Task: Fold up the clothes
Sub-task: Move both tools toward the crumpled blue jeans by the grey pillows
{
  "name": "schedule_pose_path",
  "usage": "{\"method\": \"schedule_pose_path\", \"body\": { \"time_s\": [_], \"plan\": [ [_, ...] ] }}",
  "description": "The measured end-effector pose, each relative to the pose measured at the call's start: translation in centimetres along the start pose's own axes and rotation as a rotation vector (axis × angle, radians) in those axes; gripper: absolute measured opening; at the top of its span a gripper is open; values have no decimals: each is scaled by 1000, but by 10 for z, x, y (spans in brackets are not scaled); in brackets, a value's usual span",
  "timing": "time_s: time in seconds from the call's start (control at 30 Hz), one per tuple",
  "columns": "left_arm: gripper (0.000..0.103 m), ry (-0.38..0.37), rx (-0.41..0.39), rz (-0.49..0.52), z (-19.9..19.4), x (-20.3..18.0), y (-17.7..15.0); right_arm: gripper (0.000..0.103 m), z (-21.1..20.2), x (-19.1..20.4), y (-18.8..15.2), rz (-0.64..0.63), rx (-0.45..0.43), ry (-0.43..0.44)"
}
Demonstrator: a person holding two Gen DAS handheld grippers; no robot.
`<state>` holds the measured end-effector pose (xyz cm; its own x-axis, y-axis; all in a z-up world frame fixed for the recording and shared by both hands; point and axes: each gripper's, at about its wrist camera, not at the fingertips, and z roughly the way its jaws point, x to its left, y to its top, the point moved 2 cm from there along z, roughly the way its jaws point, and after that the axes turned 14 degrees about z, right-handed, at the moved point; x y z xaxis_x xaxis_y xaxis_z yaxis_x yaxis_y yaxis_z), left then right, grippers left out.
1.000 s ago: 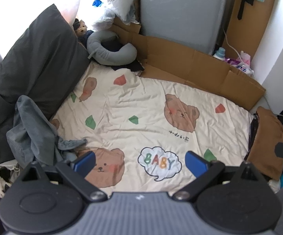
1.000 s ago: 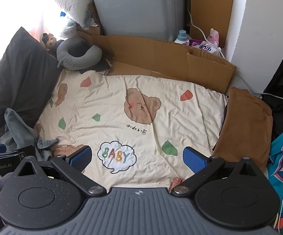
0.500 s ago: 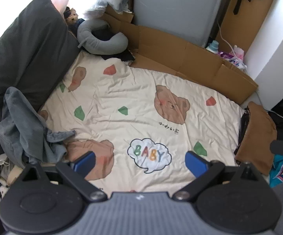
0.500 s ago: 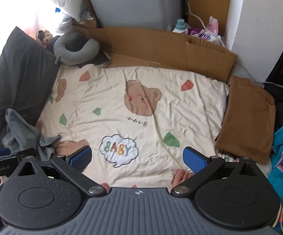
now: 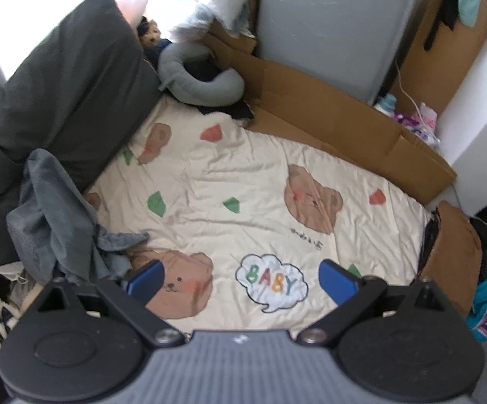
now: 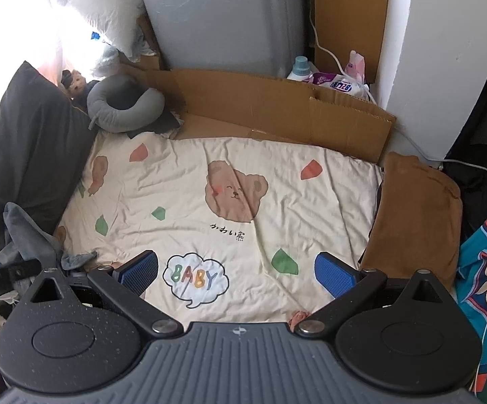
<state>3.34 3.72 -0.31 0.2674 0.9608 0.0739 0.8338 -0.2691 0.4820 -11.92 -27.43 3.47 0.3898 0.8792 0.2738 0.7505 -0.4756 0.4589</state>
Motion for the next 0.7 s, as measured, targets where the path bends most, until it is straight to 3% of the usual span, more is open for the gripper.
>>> {"method": "schedule_pose_path", "body": {
  "time_s": [0.7],
  "plan": [
    [99, 97, -83, -60, -10, 72, -2, 102, 6, 27, 17, -35, -53, 22]
  ]
}}
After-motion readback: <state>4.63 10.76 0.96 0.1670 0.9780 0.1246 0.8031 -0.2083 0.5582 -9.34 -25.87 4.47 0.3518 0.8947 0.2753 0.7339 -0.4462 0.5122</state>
